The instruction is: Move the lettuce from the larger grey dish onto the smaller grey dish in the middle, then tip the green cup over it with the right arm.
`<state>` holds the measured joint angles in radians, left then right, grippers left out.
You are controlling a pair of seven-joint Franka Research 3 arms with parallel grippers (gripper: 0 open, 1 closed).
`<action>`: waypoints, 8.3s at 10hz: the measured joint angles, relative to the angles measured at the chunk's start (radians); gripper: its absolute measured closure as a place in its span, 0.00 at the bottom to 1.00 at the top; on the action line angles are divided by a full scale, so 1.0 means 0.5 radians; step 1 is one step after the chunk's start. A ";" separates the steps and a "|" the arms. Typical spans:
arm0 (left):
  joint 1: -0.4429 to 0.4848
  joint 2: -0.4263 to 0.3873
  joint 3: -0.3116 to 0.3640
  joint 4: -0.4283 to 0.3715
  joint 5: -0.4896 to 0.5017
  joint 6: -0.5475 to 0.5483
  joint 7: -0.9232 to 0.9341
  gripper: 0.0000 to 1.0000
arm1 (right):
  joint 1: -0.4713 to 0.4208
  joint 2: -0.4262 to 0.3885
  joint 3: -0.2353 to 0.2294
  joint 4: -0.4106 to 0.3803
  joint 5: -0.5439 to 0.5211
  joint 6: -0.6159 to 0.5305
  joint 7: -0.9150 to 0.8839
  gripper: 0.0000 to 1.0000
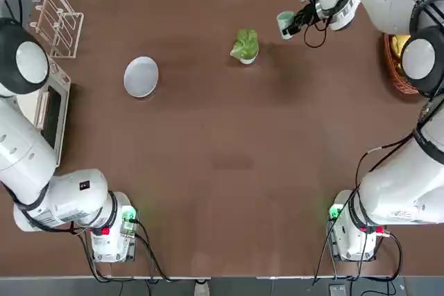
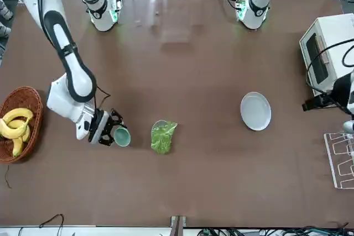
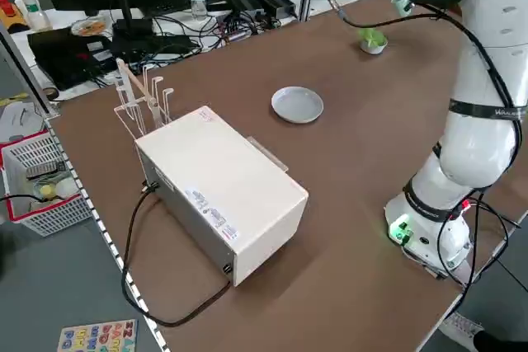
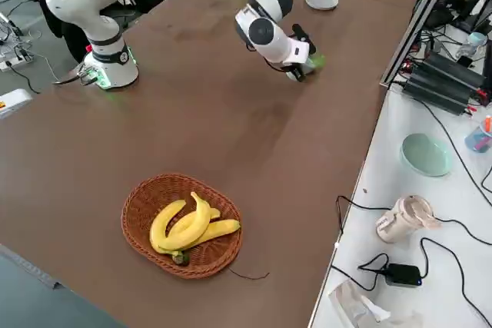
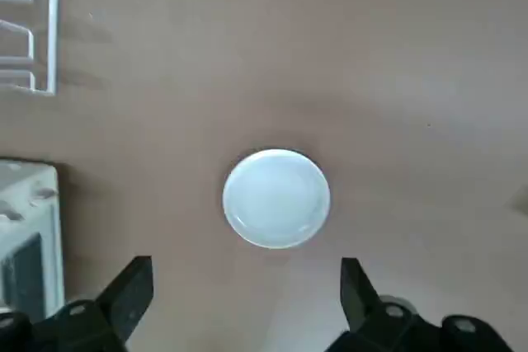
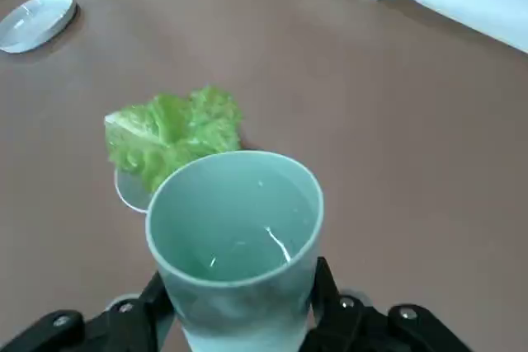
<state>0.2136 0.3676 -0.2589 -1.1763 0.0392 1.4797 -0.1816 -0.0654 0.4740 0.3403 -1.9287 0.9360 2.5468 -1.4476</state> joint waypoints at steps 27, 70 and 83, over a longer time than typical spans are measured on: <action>-0.541 -0.506 0.396 -0.484 -0.101 -0.071 0.016 0.00 | 1.177 0.152 -0.877 0.339 -0.121 -0.445 1.755 0.32; -0.554 -0.526 0.279 -0.395 0.011 -0.026 -0.016 0.00 | 1.184 0.281 -0.935 0.655 -0.185 -0.992 3.030 0.32; -0.347 -0.633 0.226 -0.484 -0.157 -0.095 0.009 0.00 | 1.031 0.323 -0.976 0.692 -0.179 -1.057 1.830 0.32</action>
<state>0.0402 0.0510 -0.1457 -1.4181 -0.0390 1.4322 -0.1773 0.4502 0.6354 -0.1479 -1.5829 0.8463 2.0185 -0.5328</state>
